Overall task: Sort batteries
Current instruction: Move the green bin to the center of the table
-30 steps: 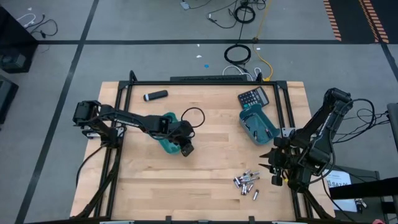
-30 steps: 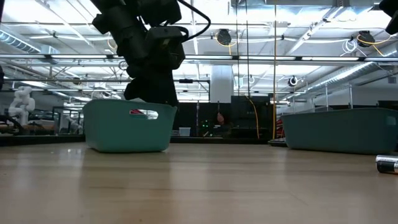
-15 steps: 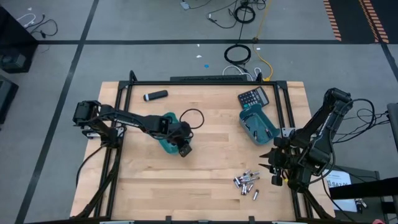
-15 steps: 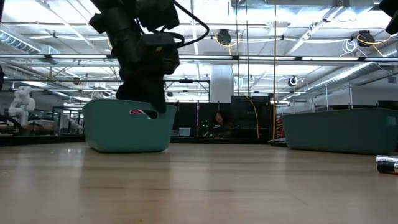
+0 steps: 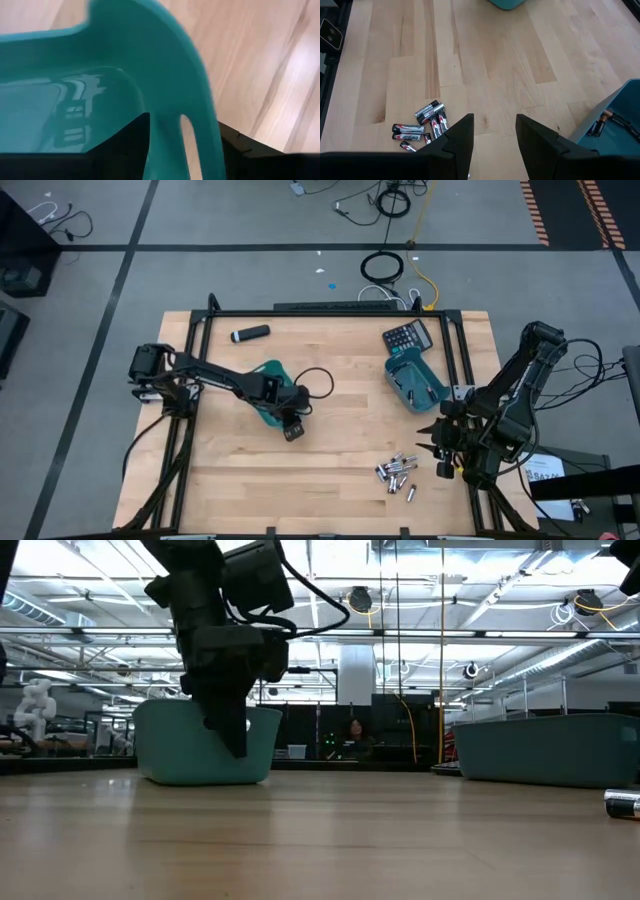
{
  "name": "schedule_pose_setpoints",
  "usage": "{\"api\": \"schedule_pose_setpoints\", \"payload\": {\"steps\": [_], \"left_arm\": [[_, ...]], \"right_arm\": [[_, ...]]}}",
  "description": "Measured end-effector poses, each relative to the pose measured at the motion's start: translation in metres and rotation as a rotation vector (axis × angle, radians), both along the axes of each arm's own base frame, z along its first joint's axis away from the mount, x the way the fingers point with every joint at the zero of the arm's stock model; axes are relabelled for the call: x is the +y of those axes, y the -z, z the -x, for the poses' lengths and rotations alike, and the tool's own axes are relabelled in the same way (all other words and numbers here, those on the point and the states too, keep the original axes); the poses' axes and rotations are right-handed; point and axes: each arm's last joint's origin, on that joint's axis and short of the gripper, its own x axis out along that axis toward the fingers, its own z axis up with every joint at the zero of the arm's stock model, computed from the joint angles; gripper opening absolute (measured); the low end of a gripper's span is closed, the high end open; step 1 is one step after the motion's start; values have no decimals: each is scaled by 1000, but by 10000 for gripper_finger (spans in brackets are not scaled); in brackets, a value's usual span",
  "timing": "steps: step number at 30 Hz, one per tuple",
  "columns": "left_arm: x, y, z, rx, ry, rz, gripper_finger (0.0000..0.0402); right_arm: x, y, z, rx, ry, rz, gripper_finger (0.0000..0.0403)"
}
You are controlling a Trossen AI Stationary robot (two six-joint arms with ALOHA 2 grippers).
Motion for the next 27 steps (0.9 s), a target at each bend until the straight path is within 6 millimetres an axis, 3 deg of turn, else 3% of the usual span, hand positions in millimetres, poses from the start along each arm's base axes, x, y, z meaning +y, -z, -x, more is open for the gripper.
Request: {"api": "schedule_pose_setpoints", "payload": {"steps": [10, 20, 27], "left_arm": [[-7, -18, -12, -67, 162, -70, 169], [-7, -22, -13, -70, 276, -163, 169], [-12, -21, -10, -76, 570, -270, 169]], "right_arm": [[-1, 0, 0, 0, 0, 10, 137], [-1, 0, 0, 0, 2, 9, 137], [-1, 0, 0, 6, 3, 4, 137]]}}
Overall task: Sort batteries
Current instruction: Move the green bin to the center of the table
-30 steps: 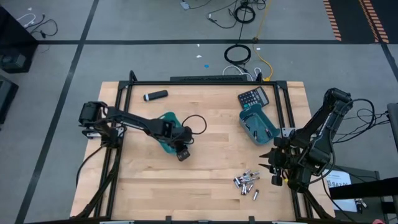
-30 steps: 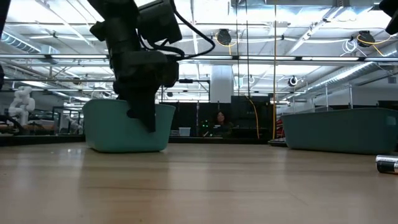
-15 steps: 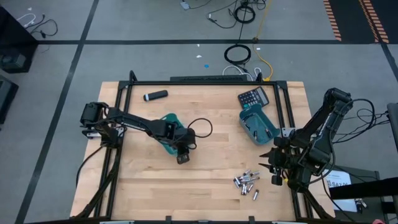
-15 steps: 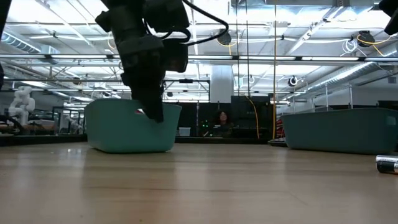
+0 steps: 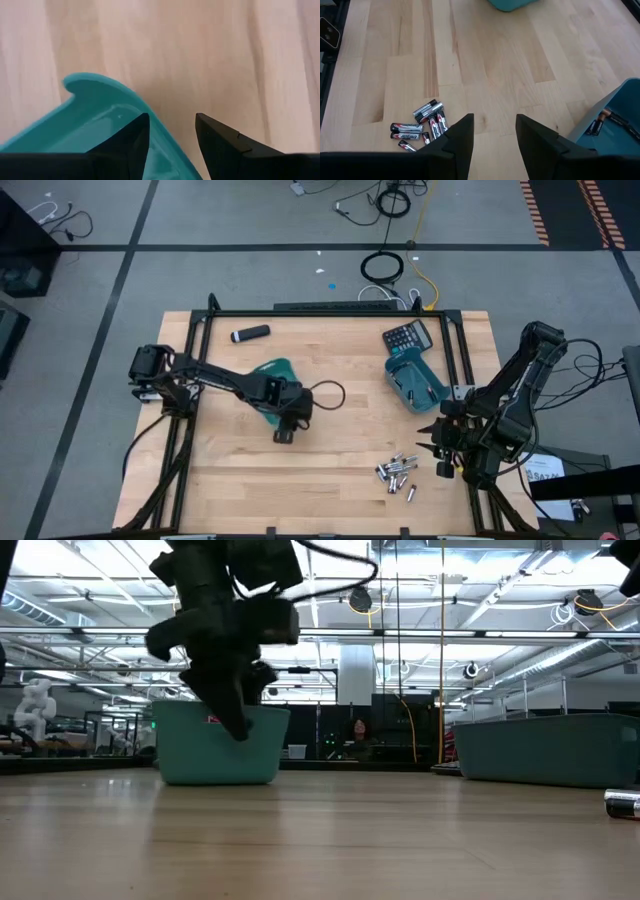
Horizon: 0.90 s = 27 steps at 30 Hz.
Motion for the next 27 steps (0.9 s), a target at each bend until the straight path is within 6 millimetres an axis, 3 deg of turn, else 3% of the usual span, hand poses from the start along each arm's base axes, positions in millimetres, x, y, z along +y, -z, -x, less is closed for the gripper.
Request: {"api": "schedule_pose_setpoints", "payload": {"steps": [7, 11, 23, 27], "left_arm": [[-16, -1, -1, -59, 381, -271, 169], [-18, -3, -4, -91, 513, -401, 169], [-18, -9, -14, -209, 602, -463, 169], [-24, -11, -15, -237, 496, -471, 169]], "right_arm": [[0, 0, 0, 1, 6, -7, 137], [-1, 0, 0, -3, 16, -7, 137], [-4, 0, -4, -29, 149, -102, 137], [-4, 0, -4, -59, 183, -120, 137]]}}
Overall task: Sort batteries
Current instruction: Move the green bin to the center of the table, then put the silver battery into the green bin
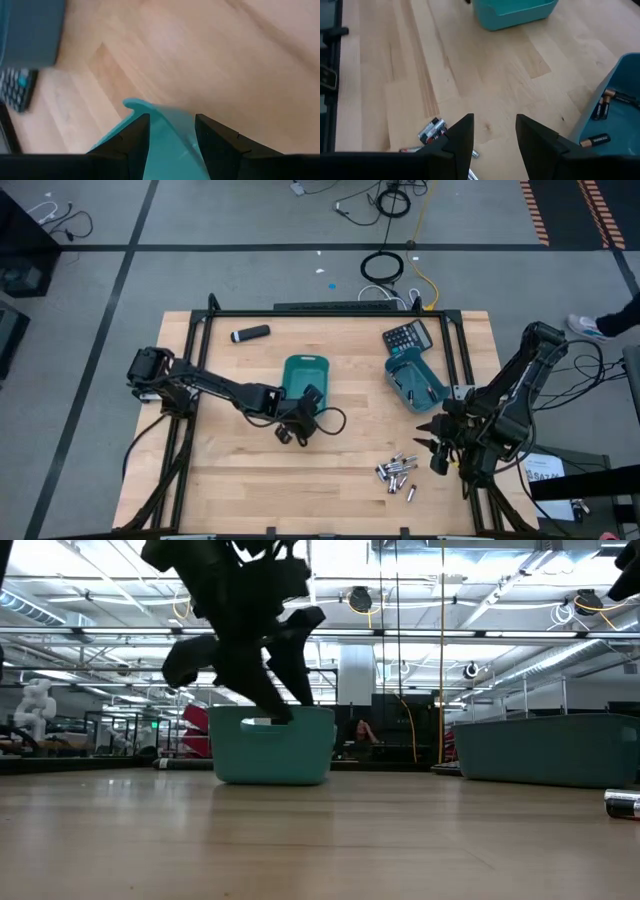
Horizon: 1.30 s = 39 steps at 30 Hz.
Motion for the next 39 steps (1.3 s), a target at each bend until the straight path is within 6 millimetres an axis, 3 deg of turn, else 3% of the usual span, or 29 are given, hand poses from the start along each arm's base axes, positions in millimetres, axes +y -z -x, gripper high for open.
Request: {"api": "schedule_pose_setpoints", "payload": {"steps": [8, 15, 19, 29, 33, 39], "left_arm": [[-11, -15, -4, 52, -257, 466, 169], [-10, -46, -16, -18, -515, 605, 169], [-22, -58, -29, -71, -514, 656, 169], [-64, -23, -91, 63, -502, 650, 169], [-76, -18, -112, 41, -431, 653, 169], [-87, 7, -138, 5, -350, 671, 169]], "right_arm": [[14, 11, -10, -22, 29, 4, 137], [30, 24, -21, -44, 34, 3, 137], [33, 26, -22, -42, 32, -7, 137], [27, 17, -14, 19, 39, 38, 137], [24, 16, -7, 32, 56, 47, 137], [26, 17, -2, 22, 71, 25, 137]]}}
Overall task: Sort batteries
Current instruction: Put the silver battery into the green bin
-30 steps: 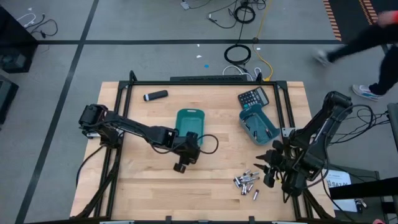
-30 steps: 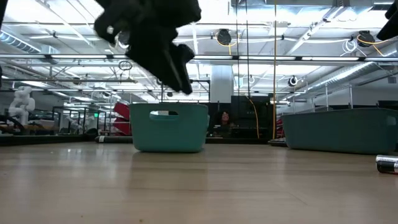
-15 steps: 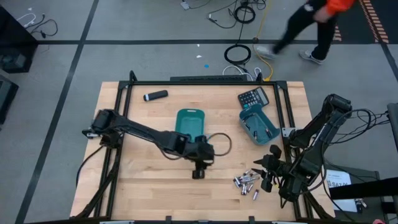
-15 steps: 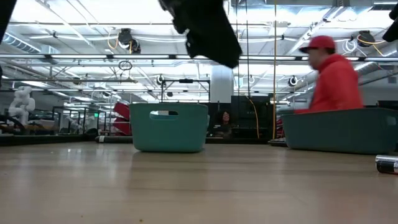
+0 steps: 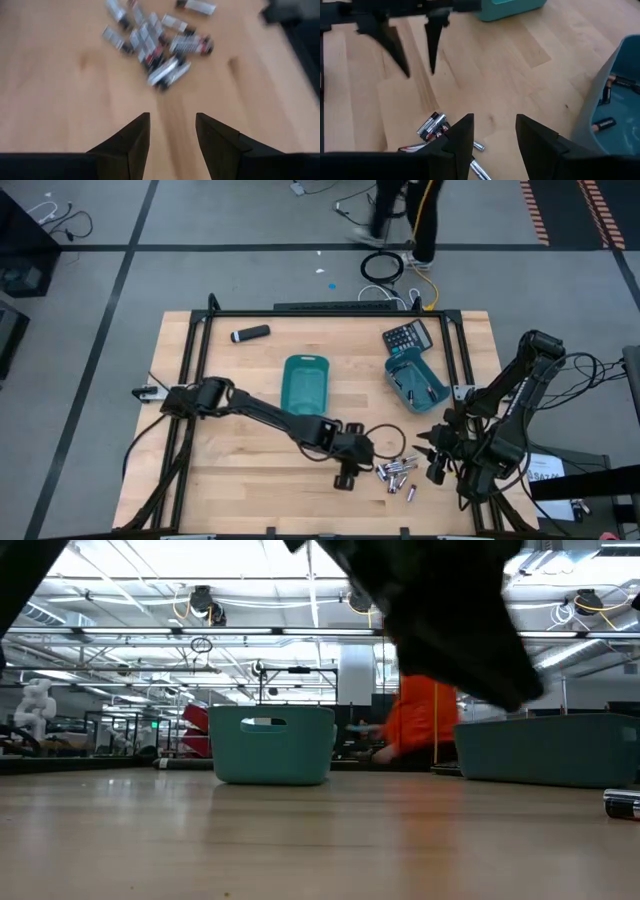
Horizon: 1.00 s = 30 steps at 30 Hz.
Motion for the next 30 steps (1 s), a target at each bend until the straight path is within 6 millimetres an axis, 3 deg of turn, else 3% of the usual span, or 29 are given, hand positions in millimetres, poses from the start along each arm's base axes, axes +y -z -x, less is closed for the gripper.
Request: {"api": "schedule_pose_setpoints", "payload": {"steps": [7, 20, 30], "left_arm": [[-9, 23, -18, -97, 96, 7, 169], [-7, 23, -30, -281, 170, -153, 169], [-3, 51, -34, -252, 275, -127, 189]], "right_arm": [[-9, 1, 7, 39, 48, 57, 137], [-10, 1, 8, 40, 65, 61, 137], [-12, 0, 6, 33, 88, 47, 137]]}}
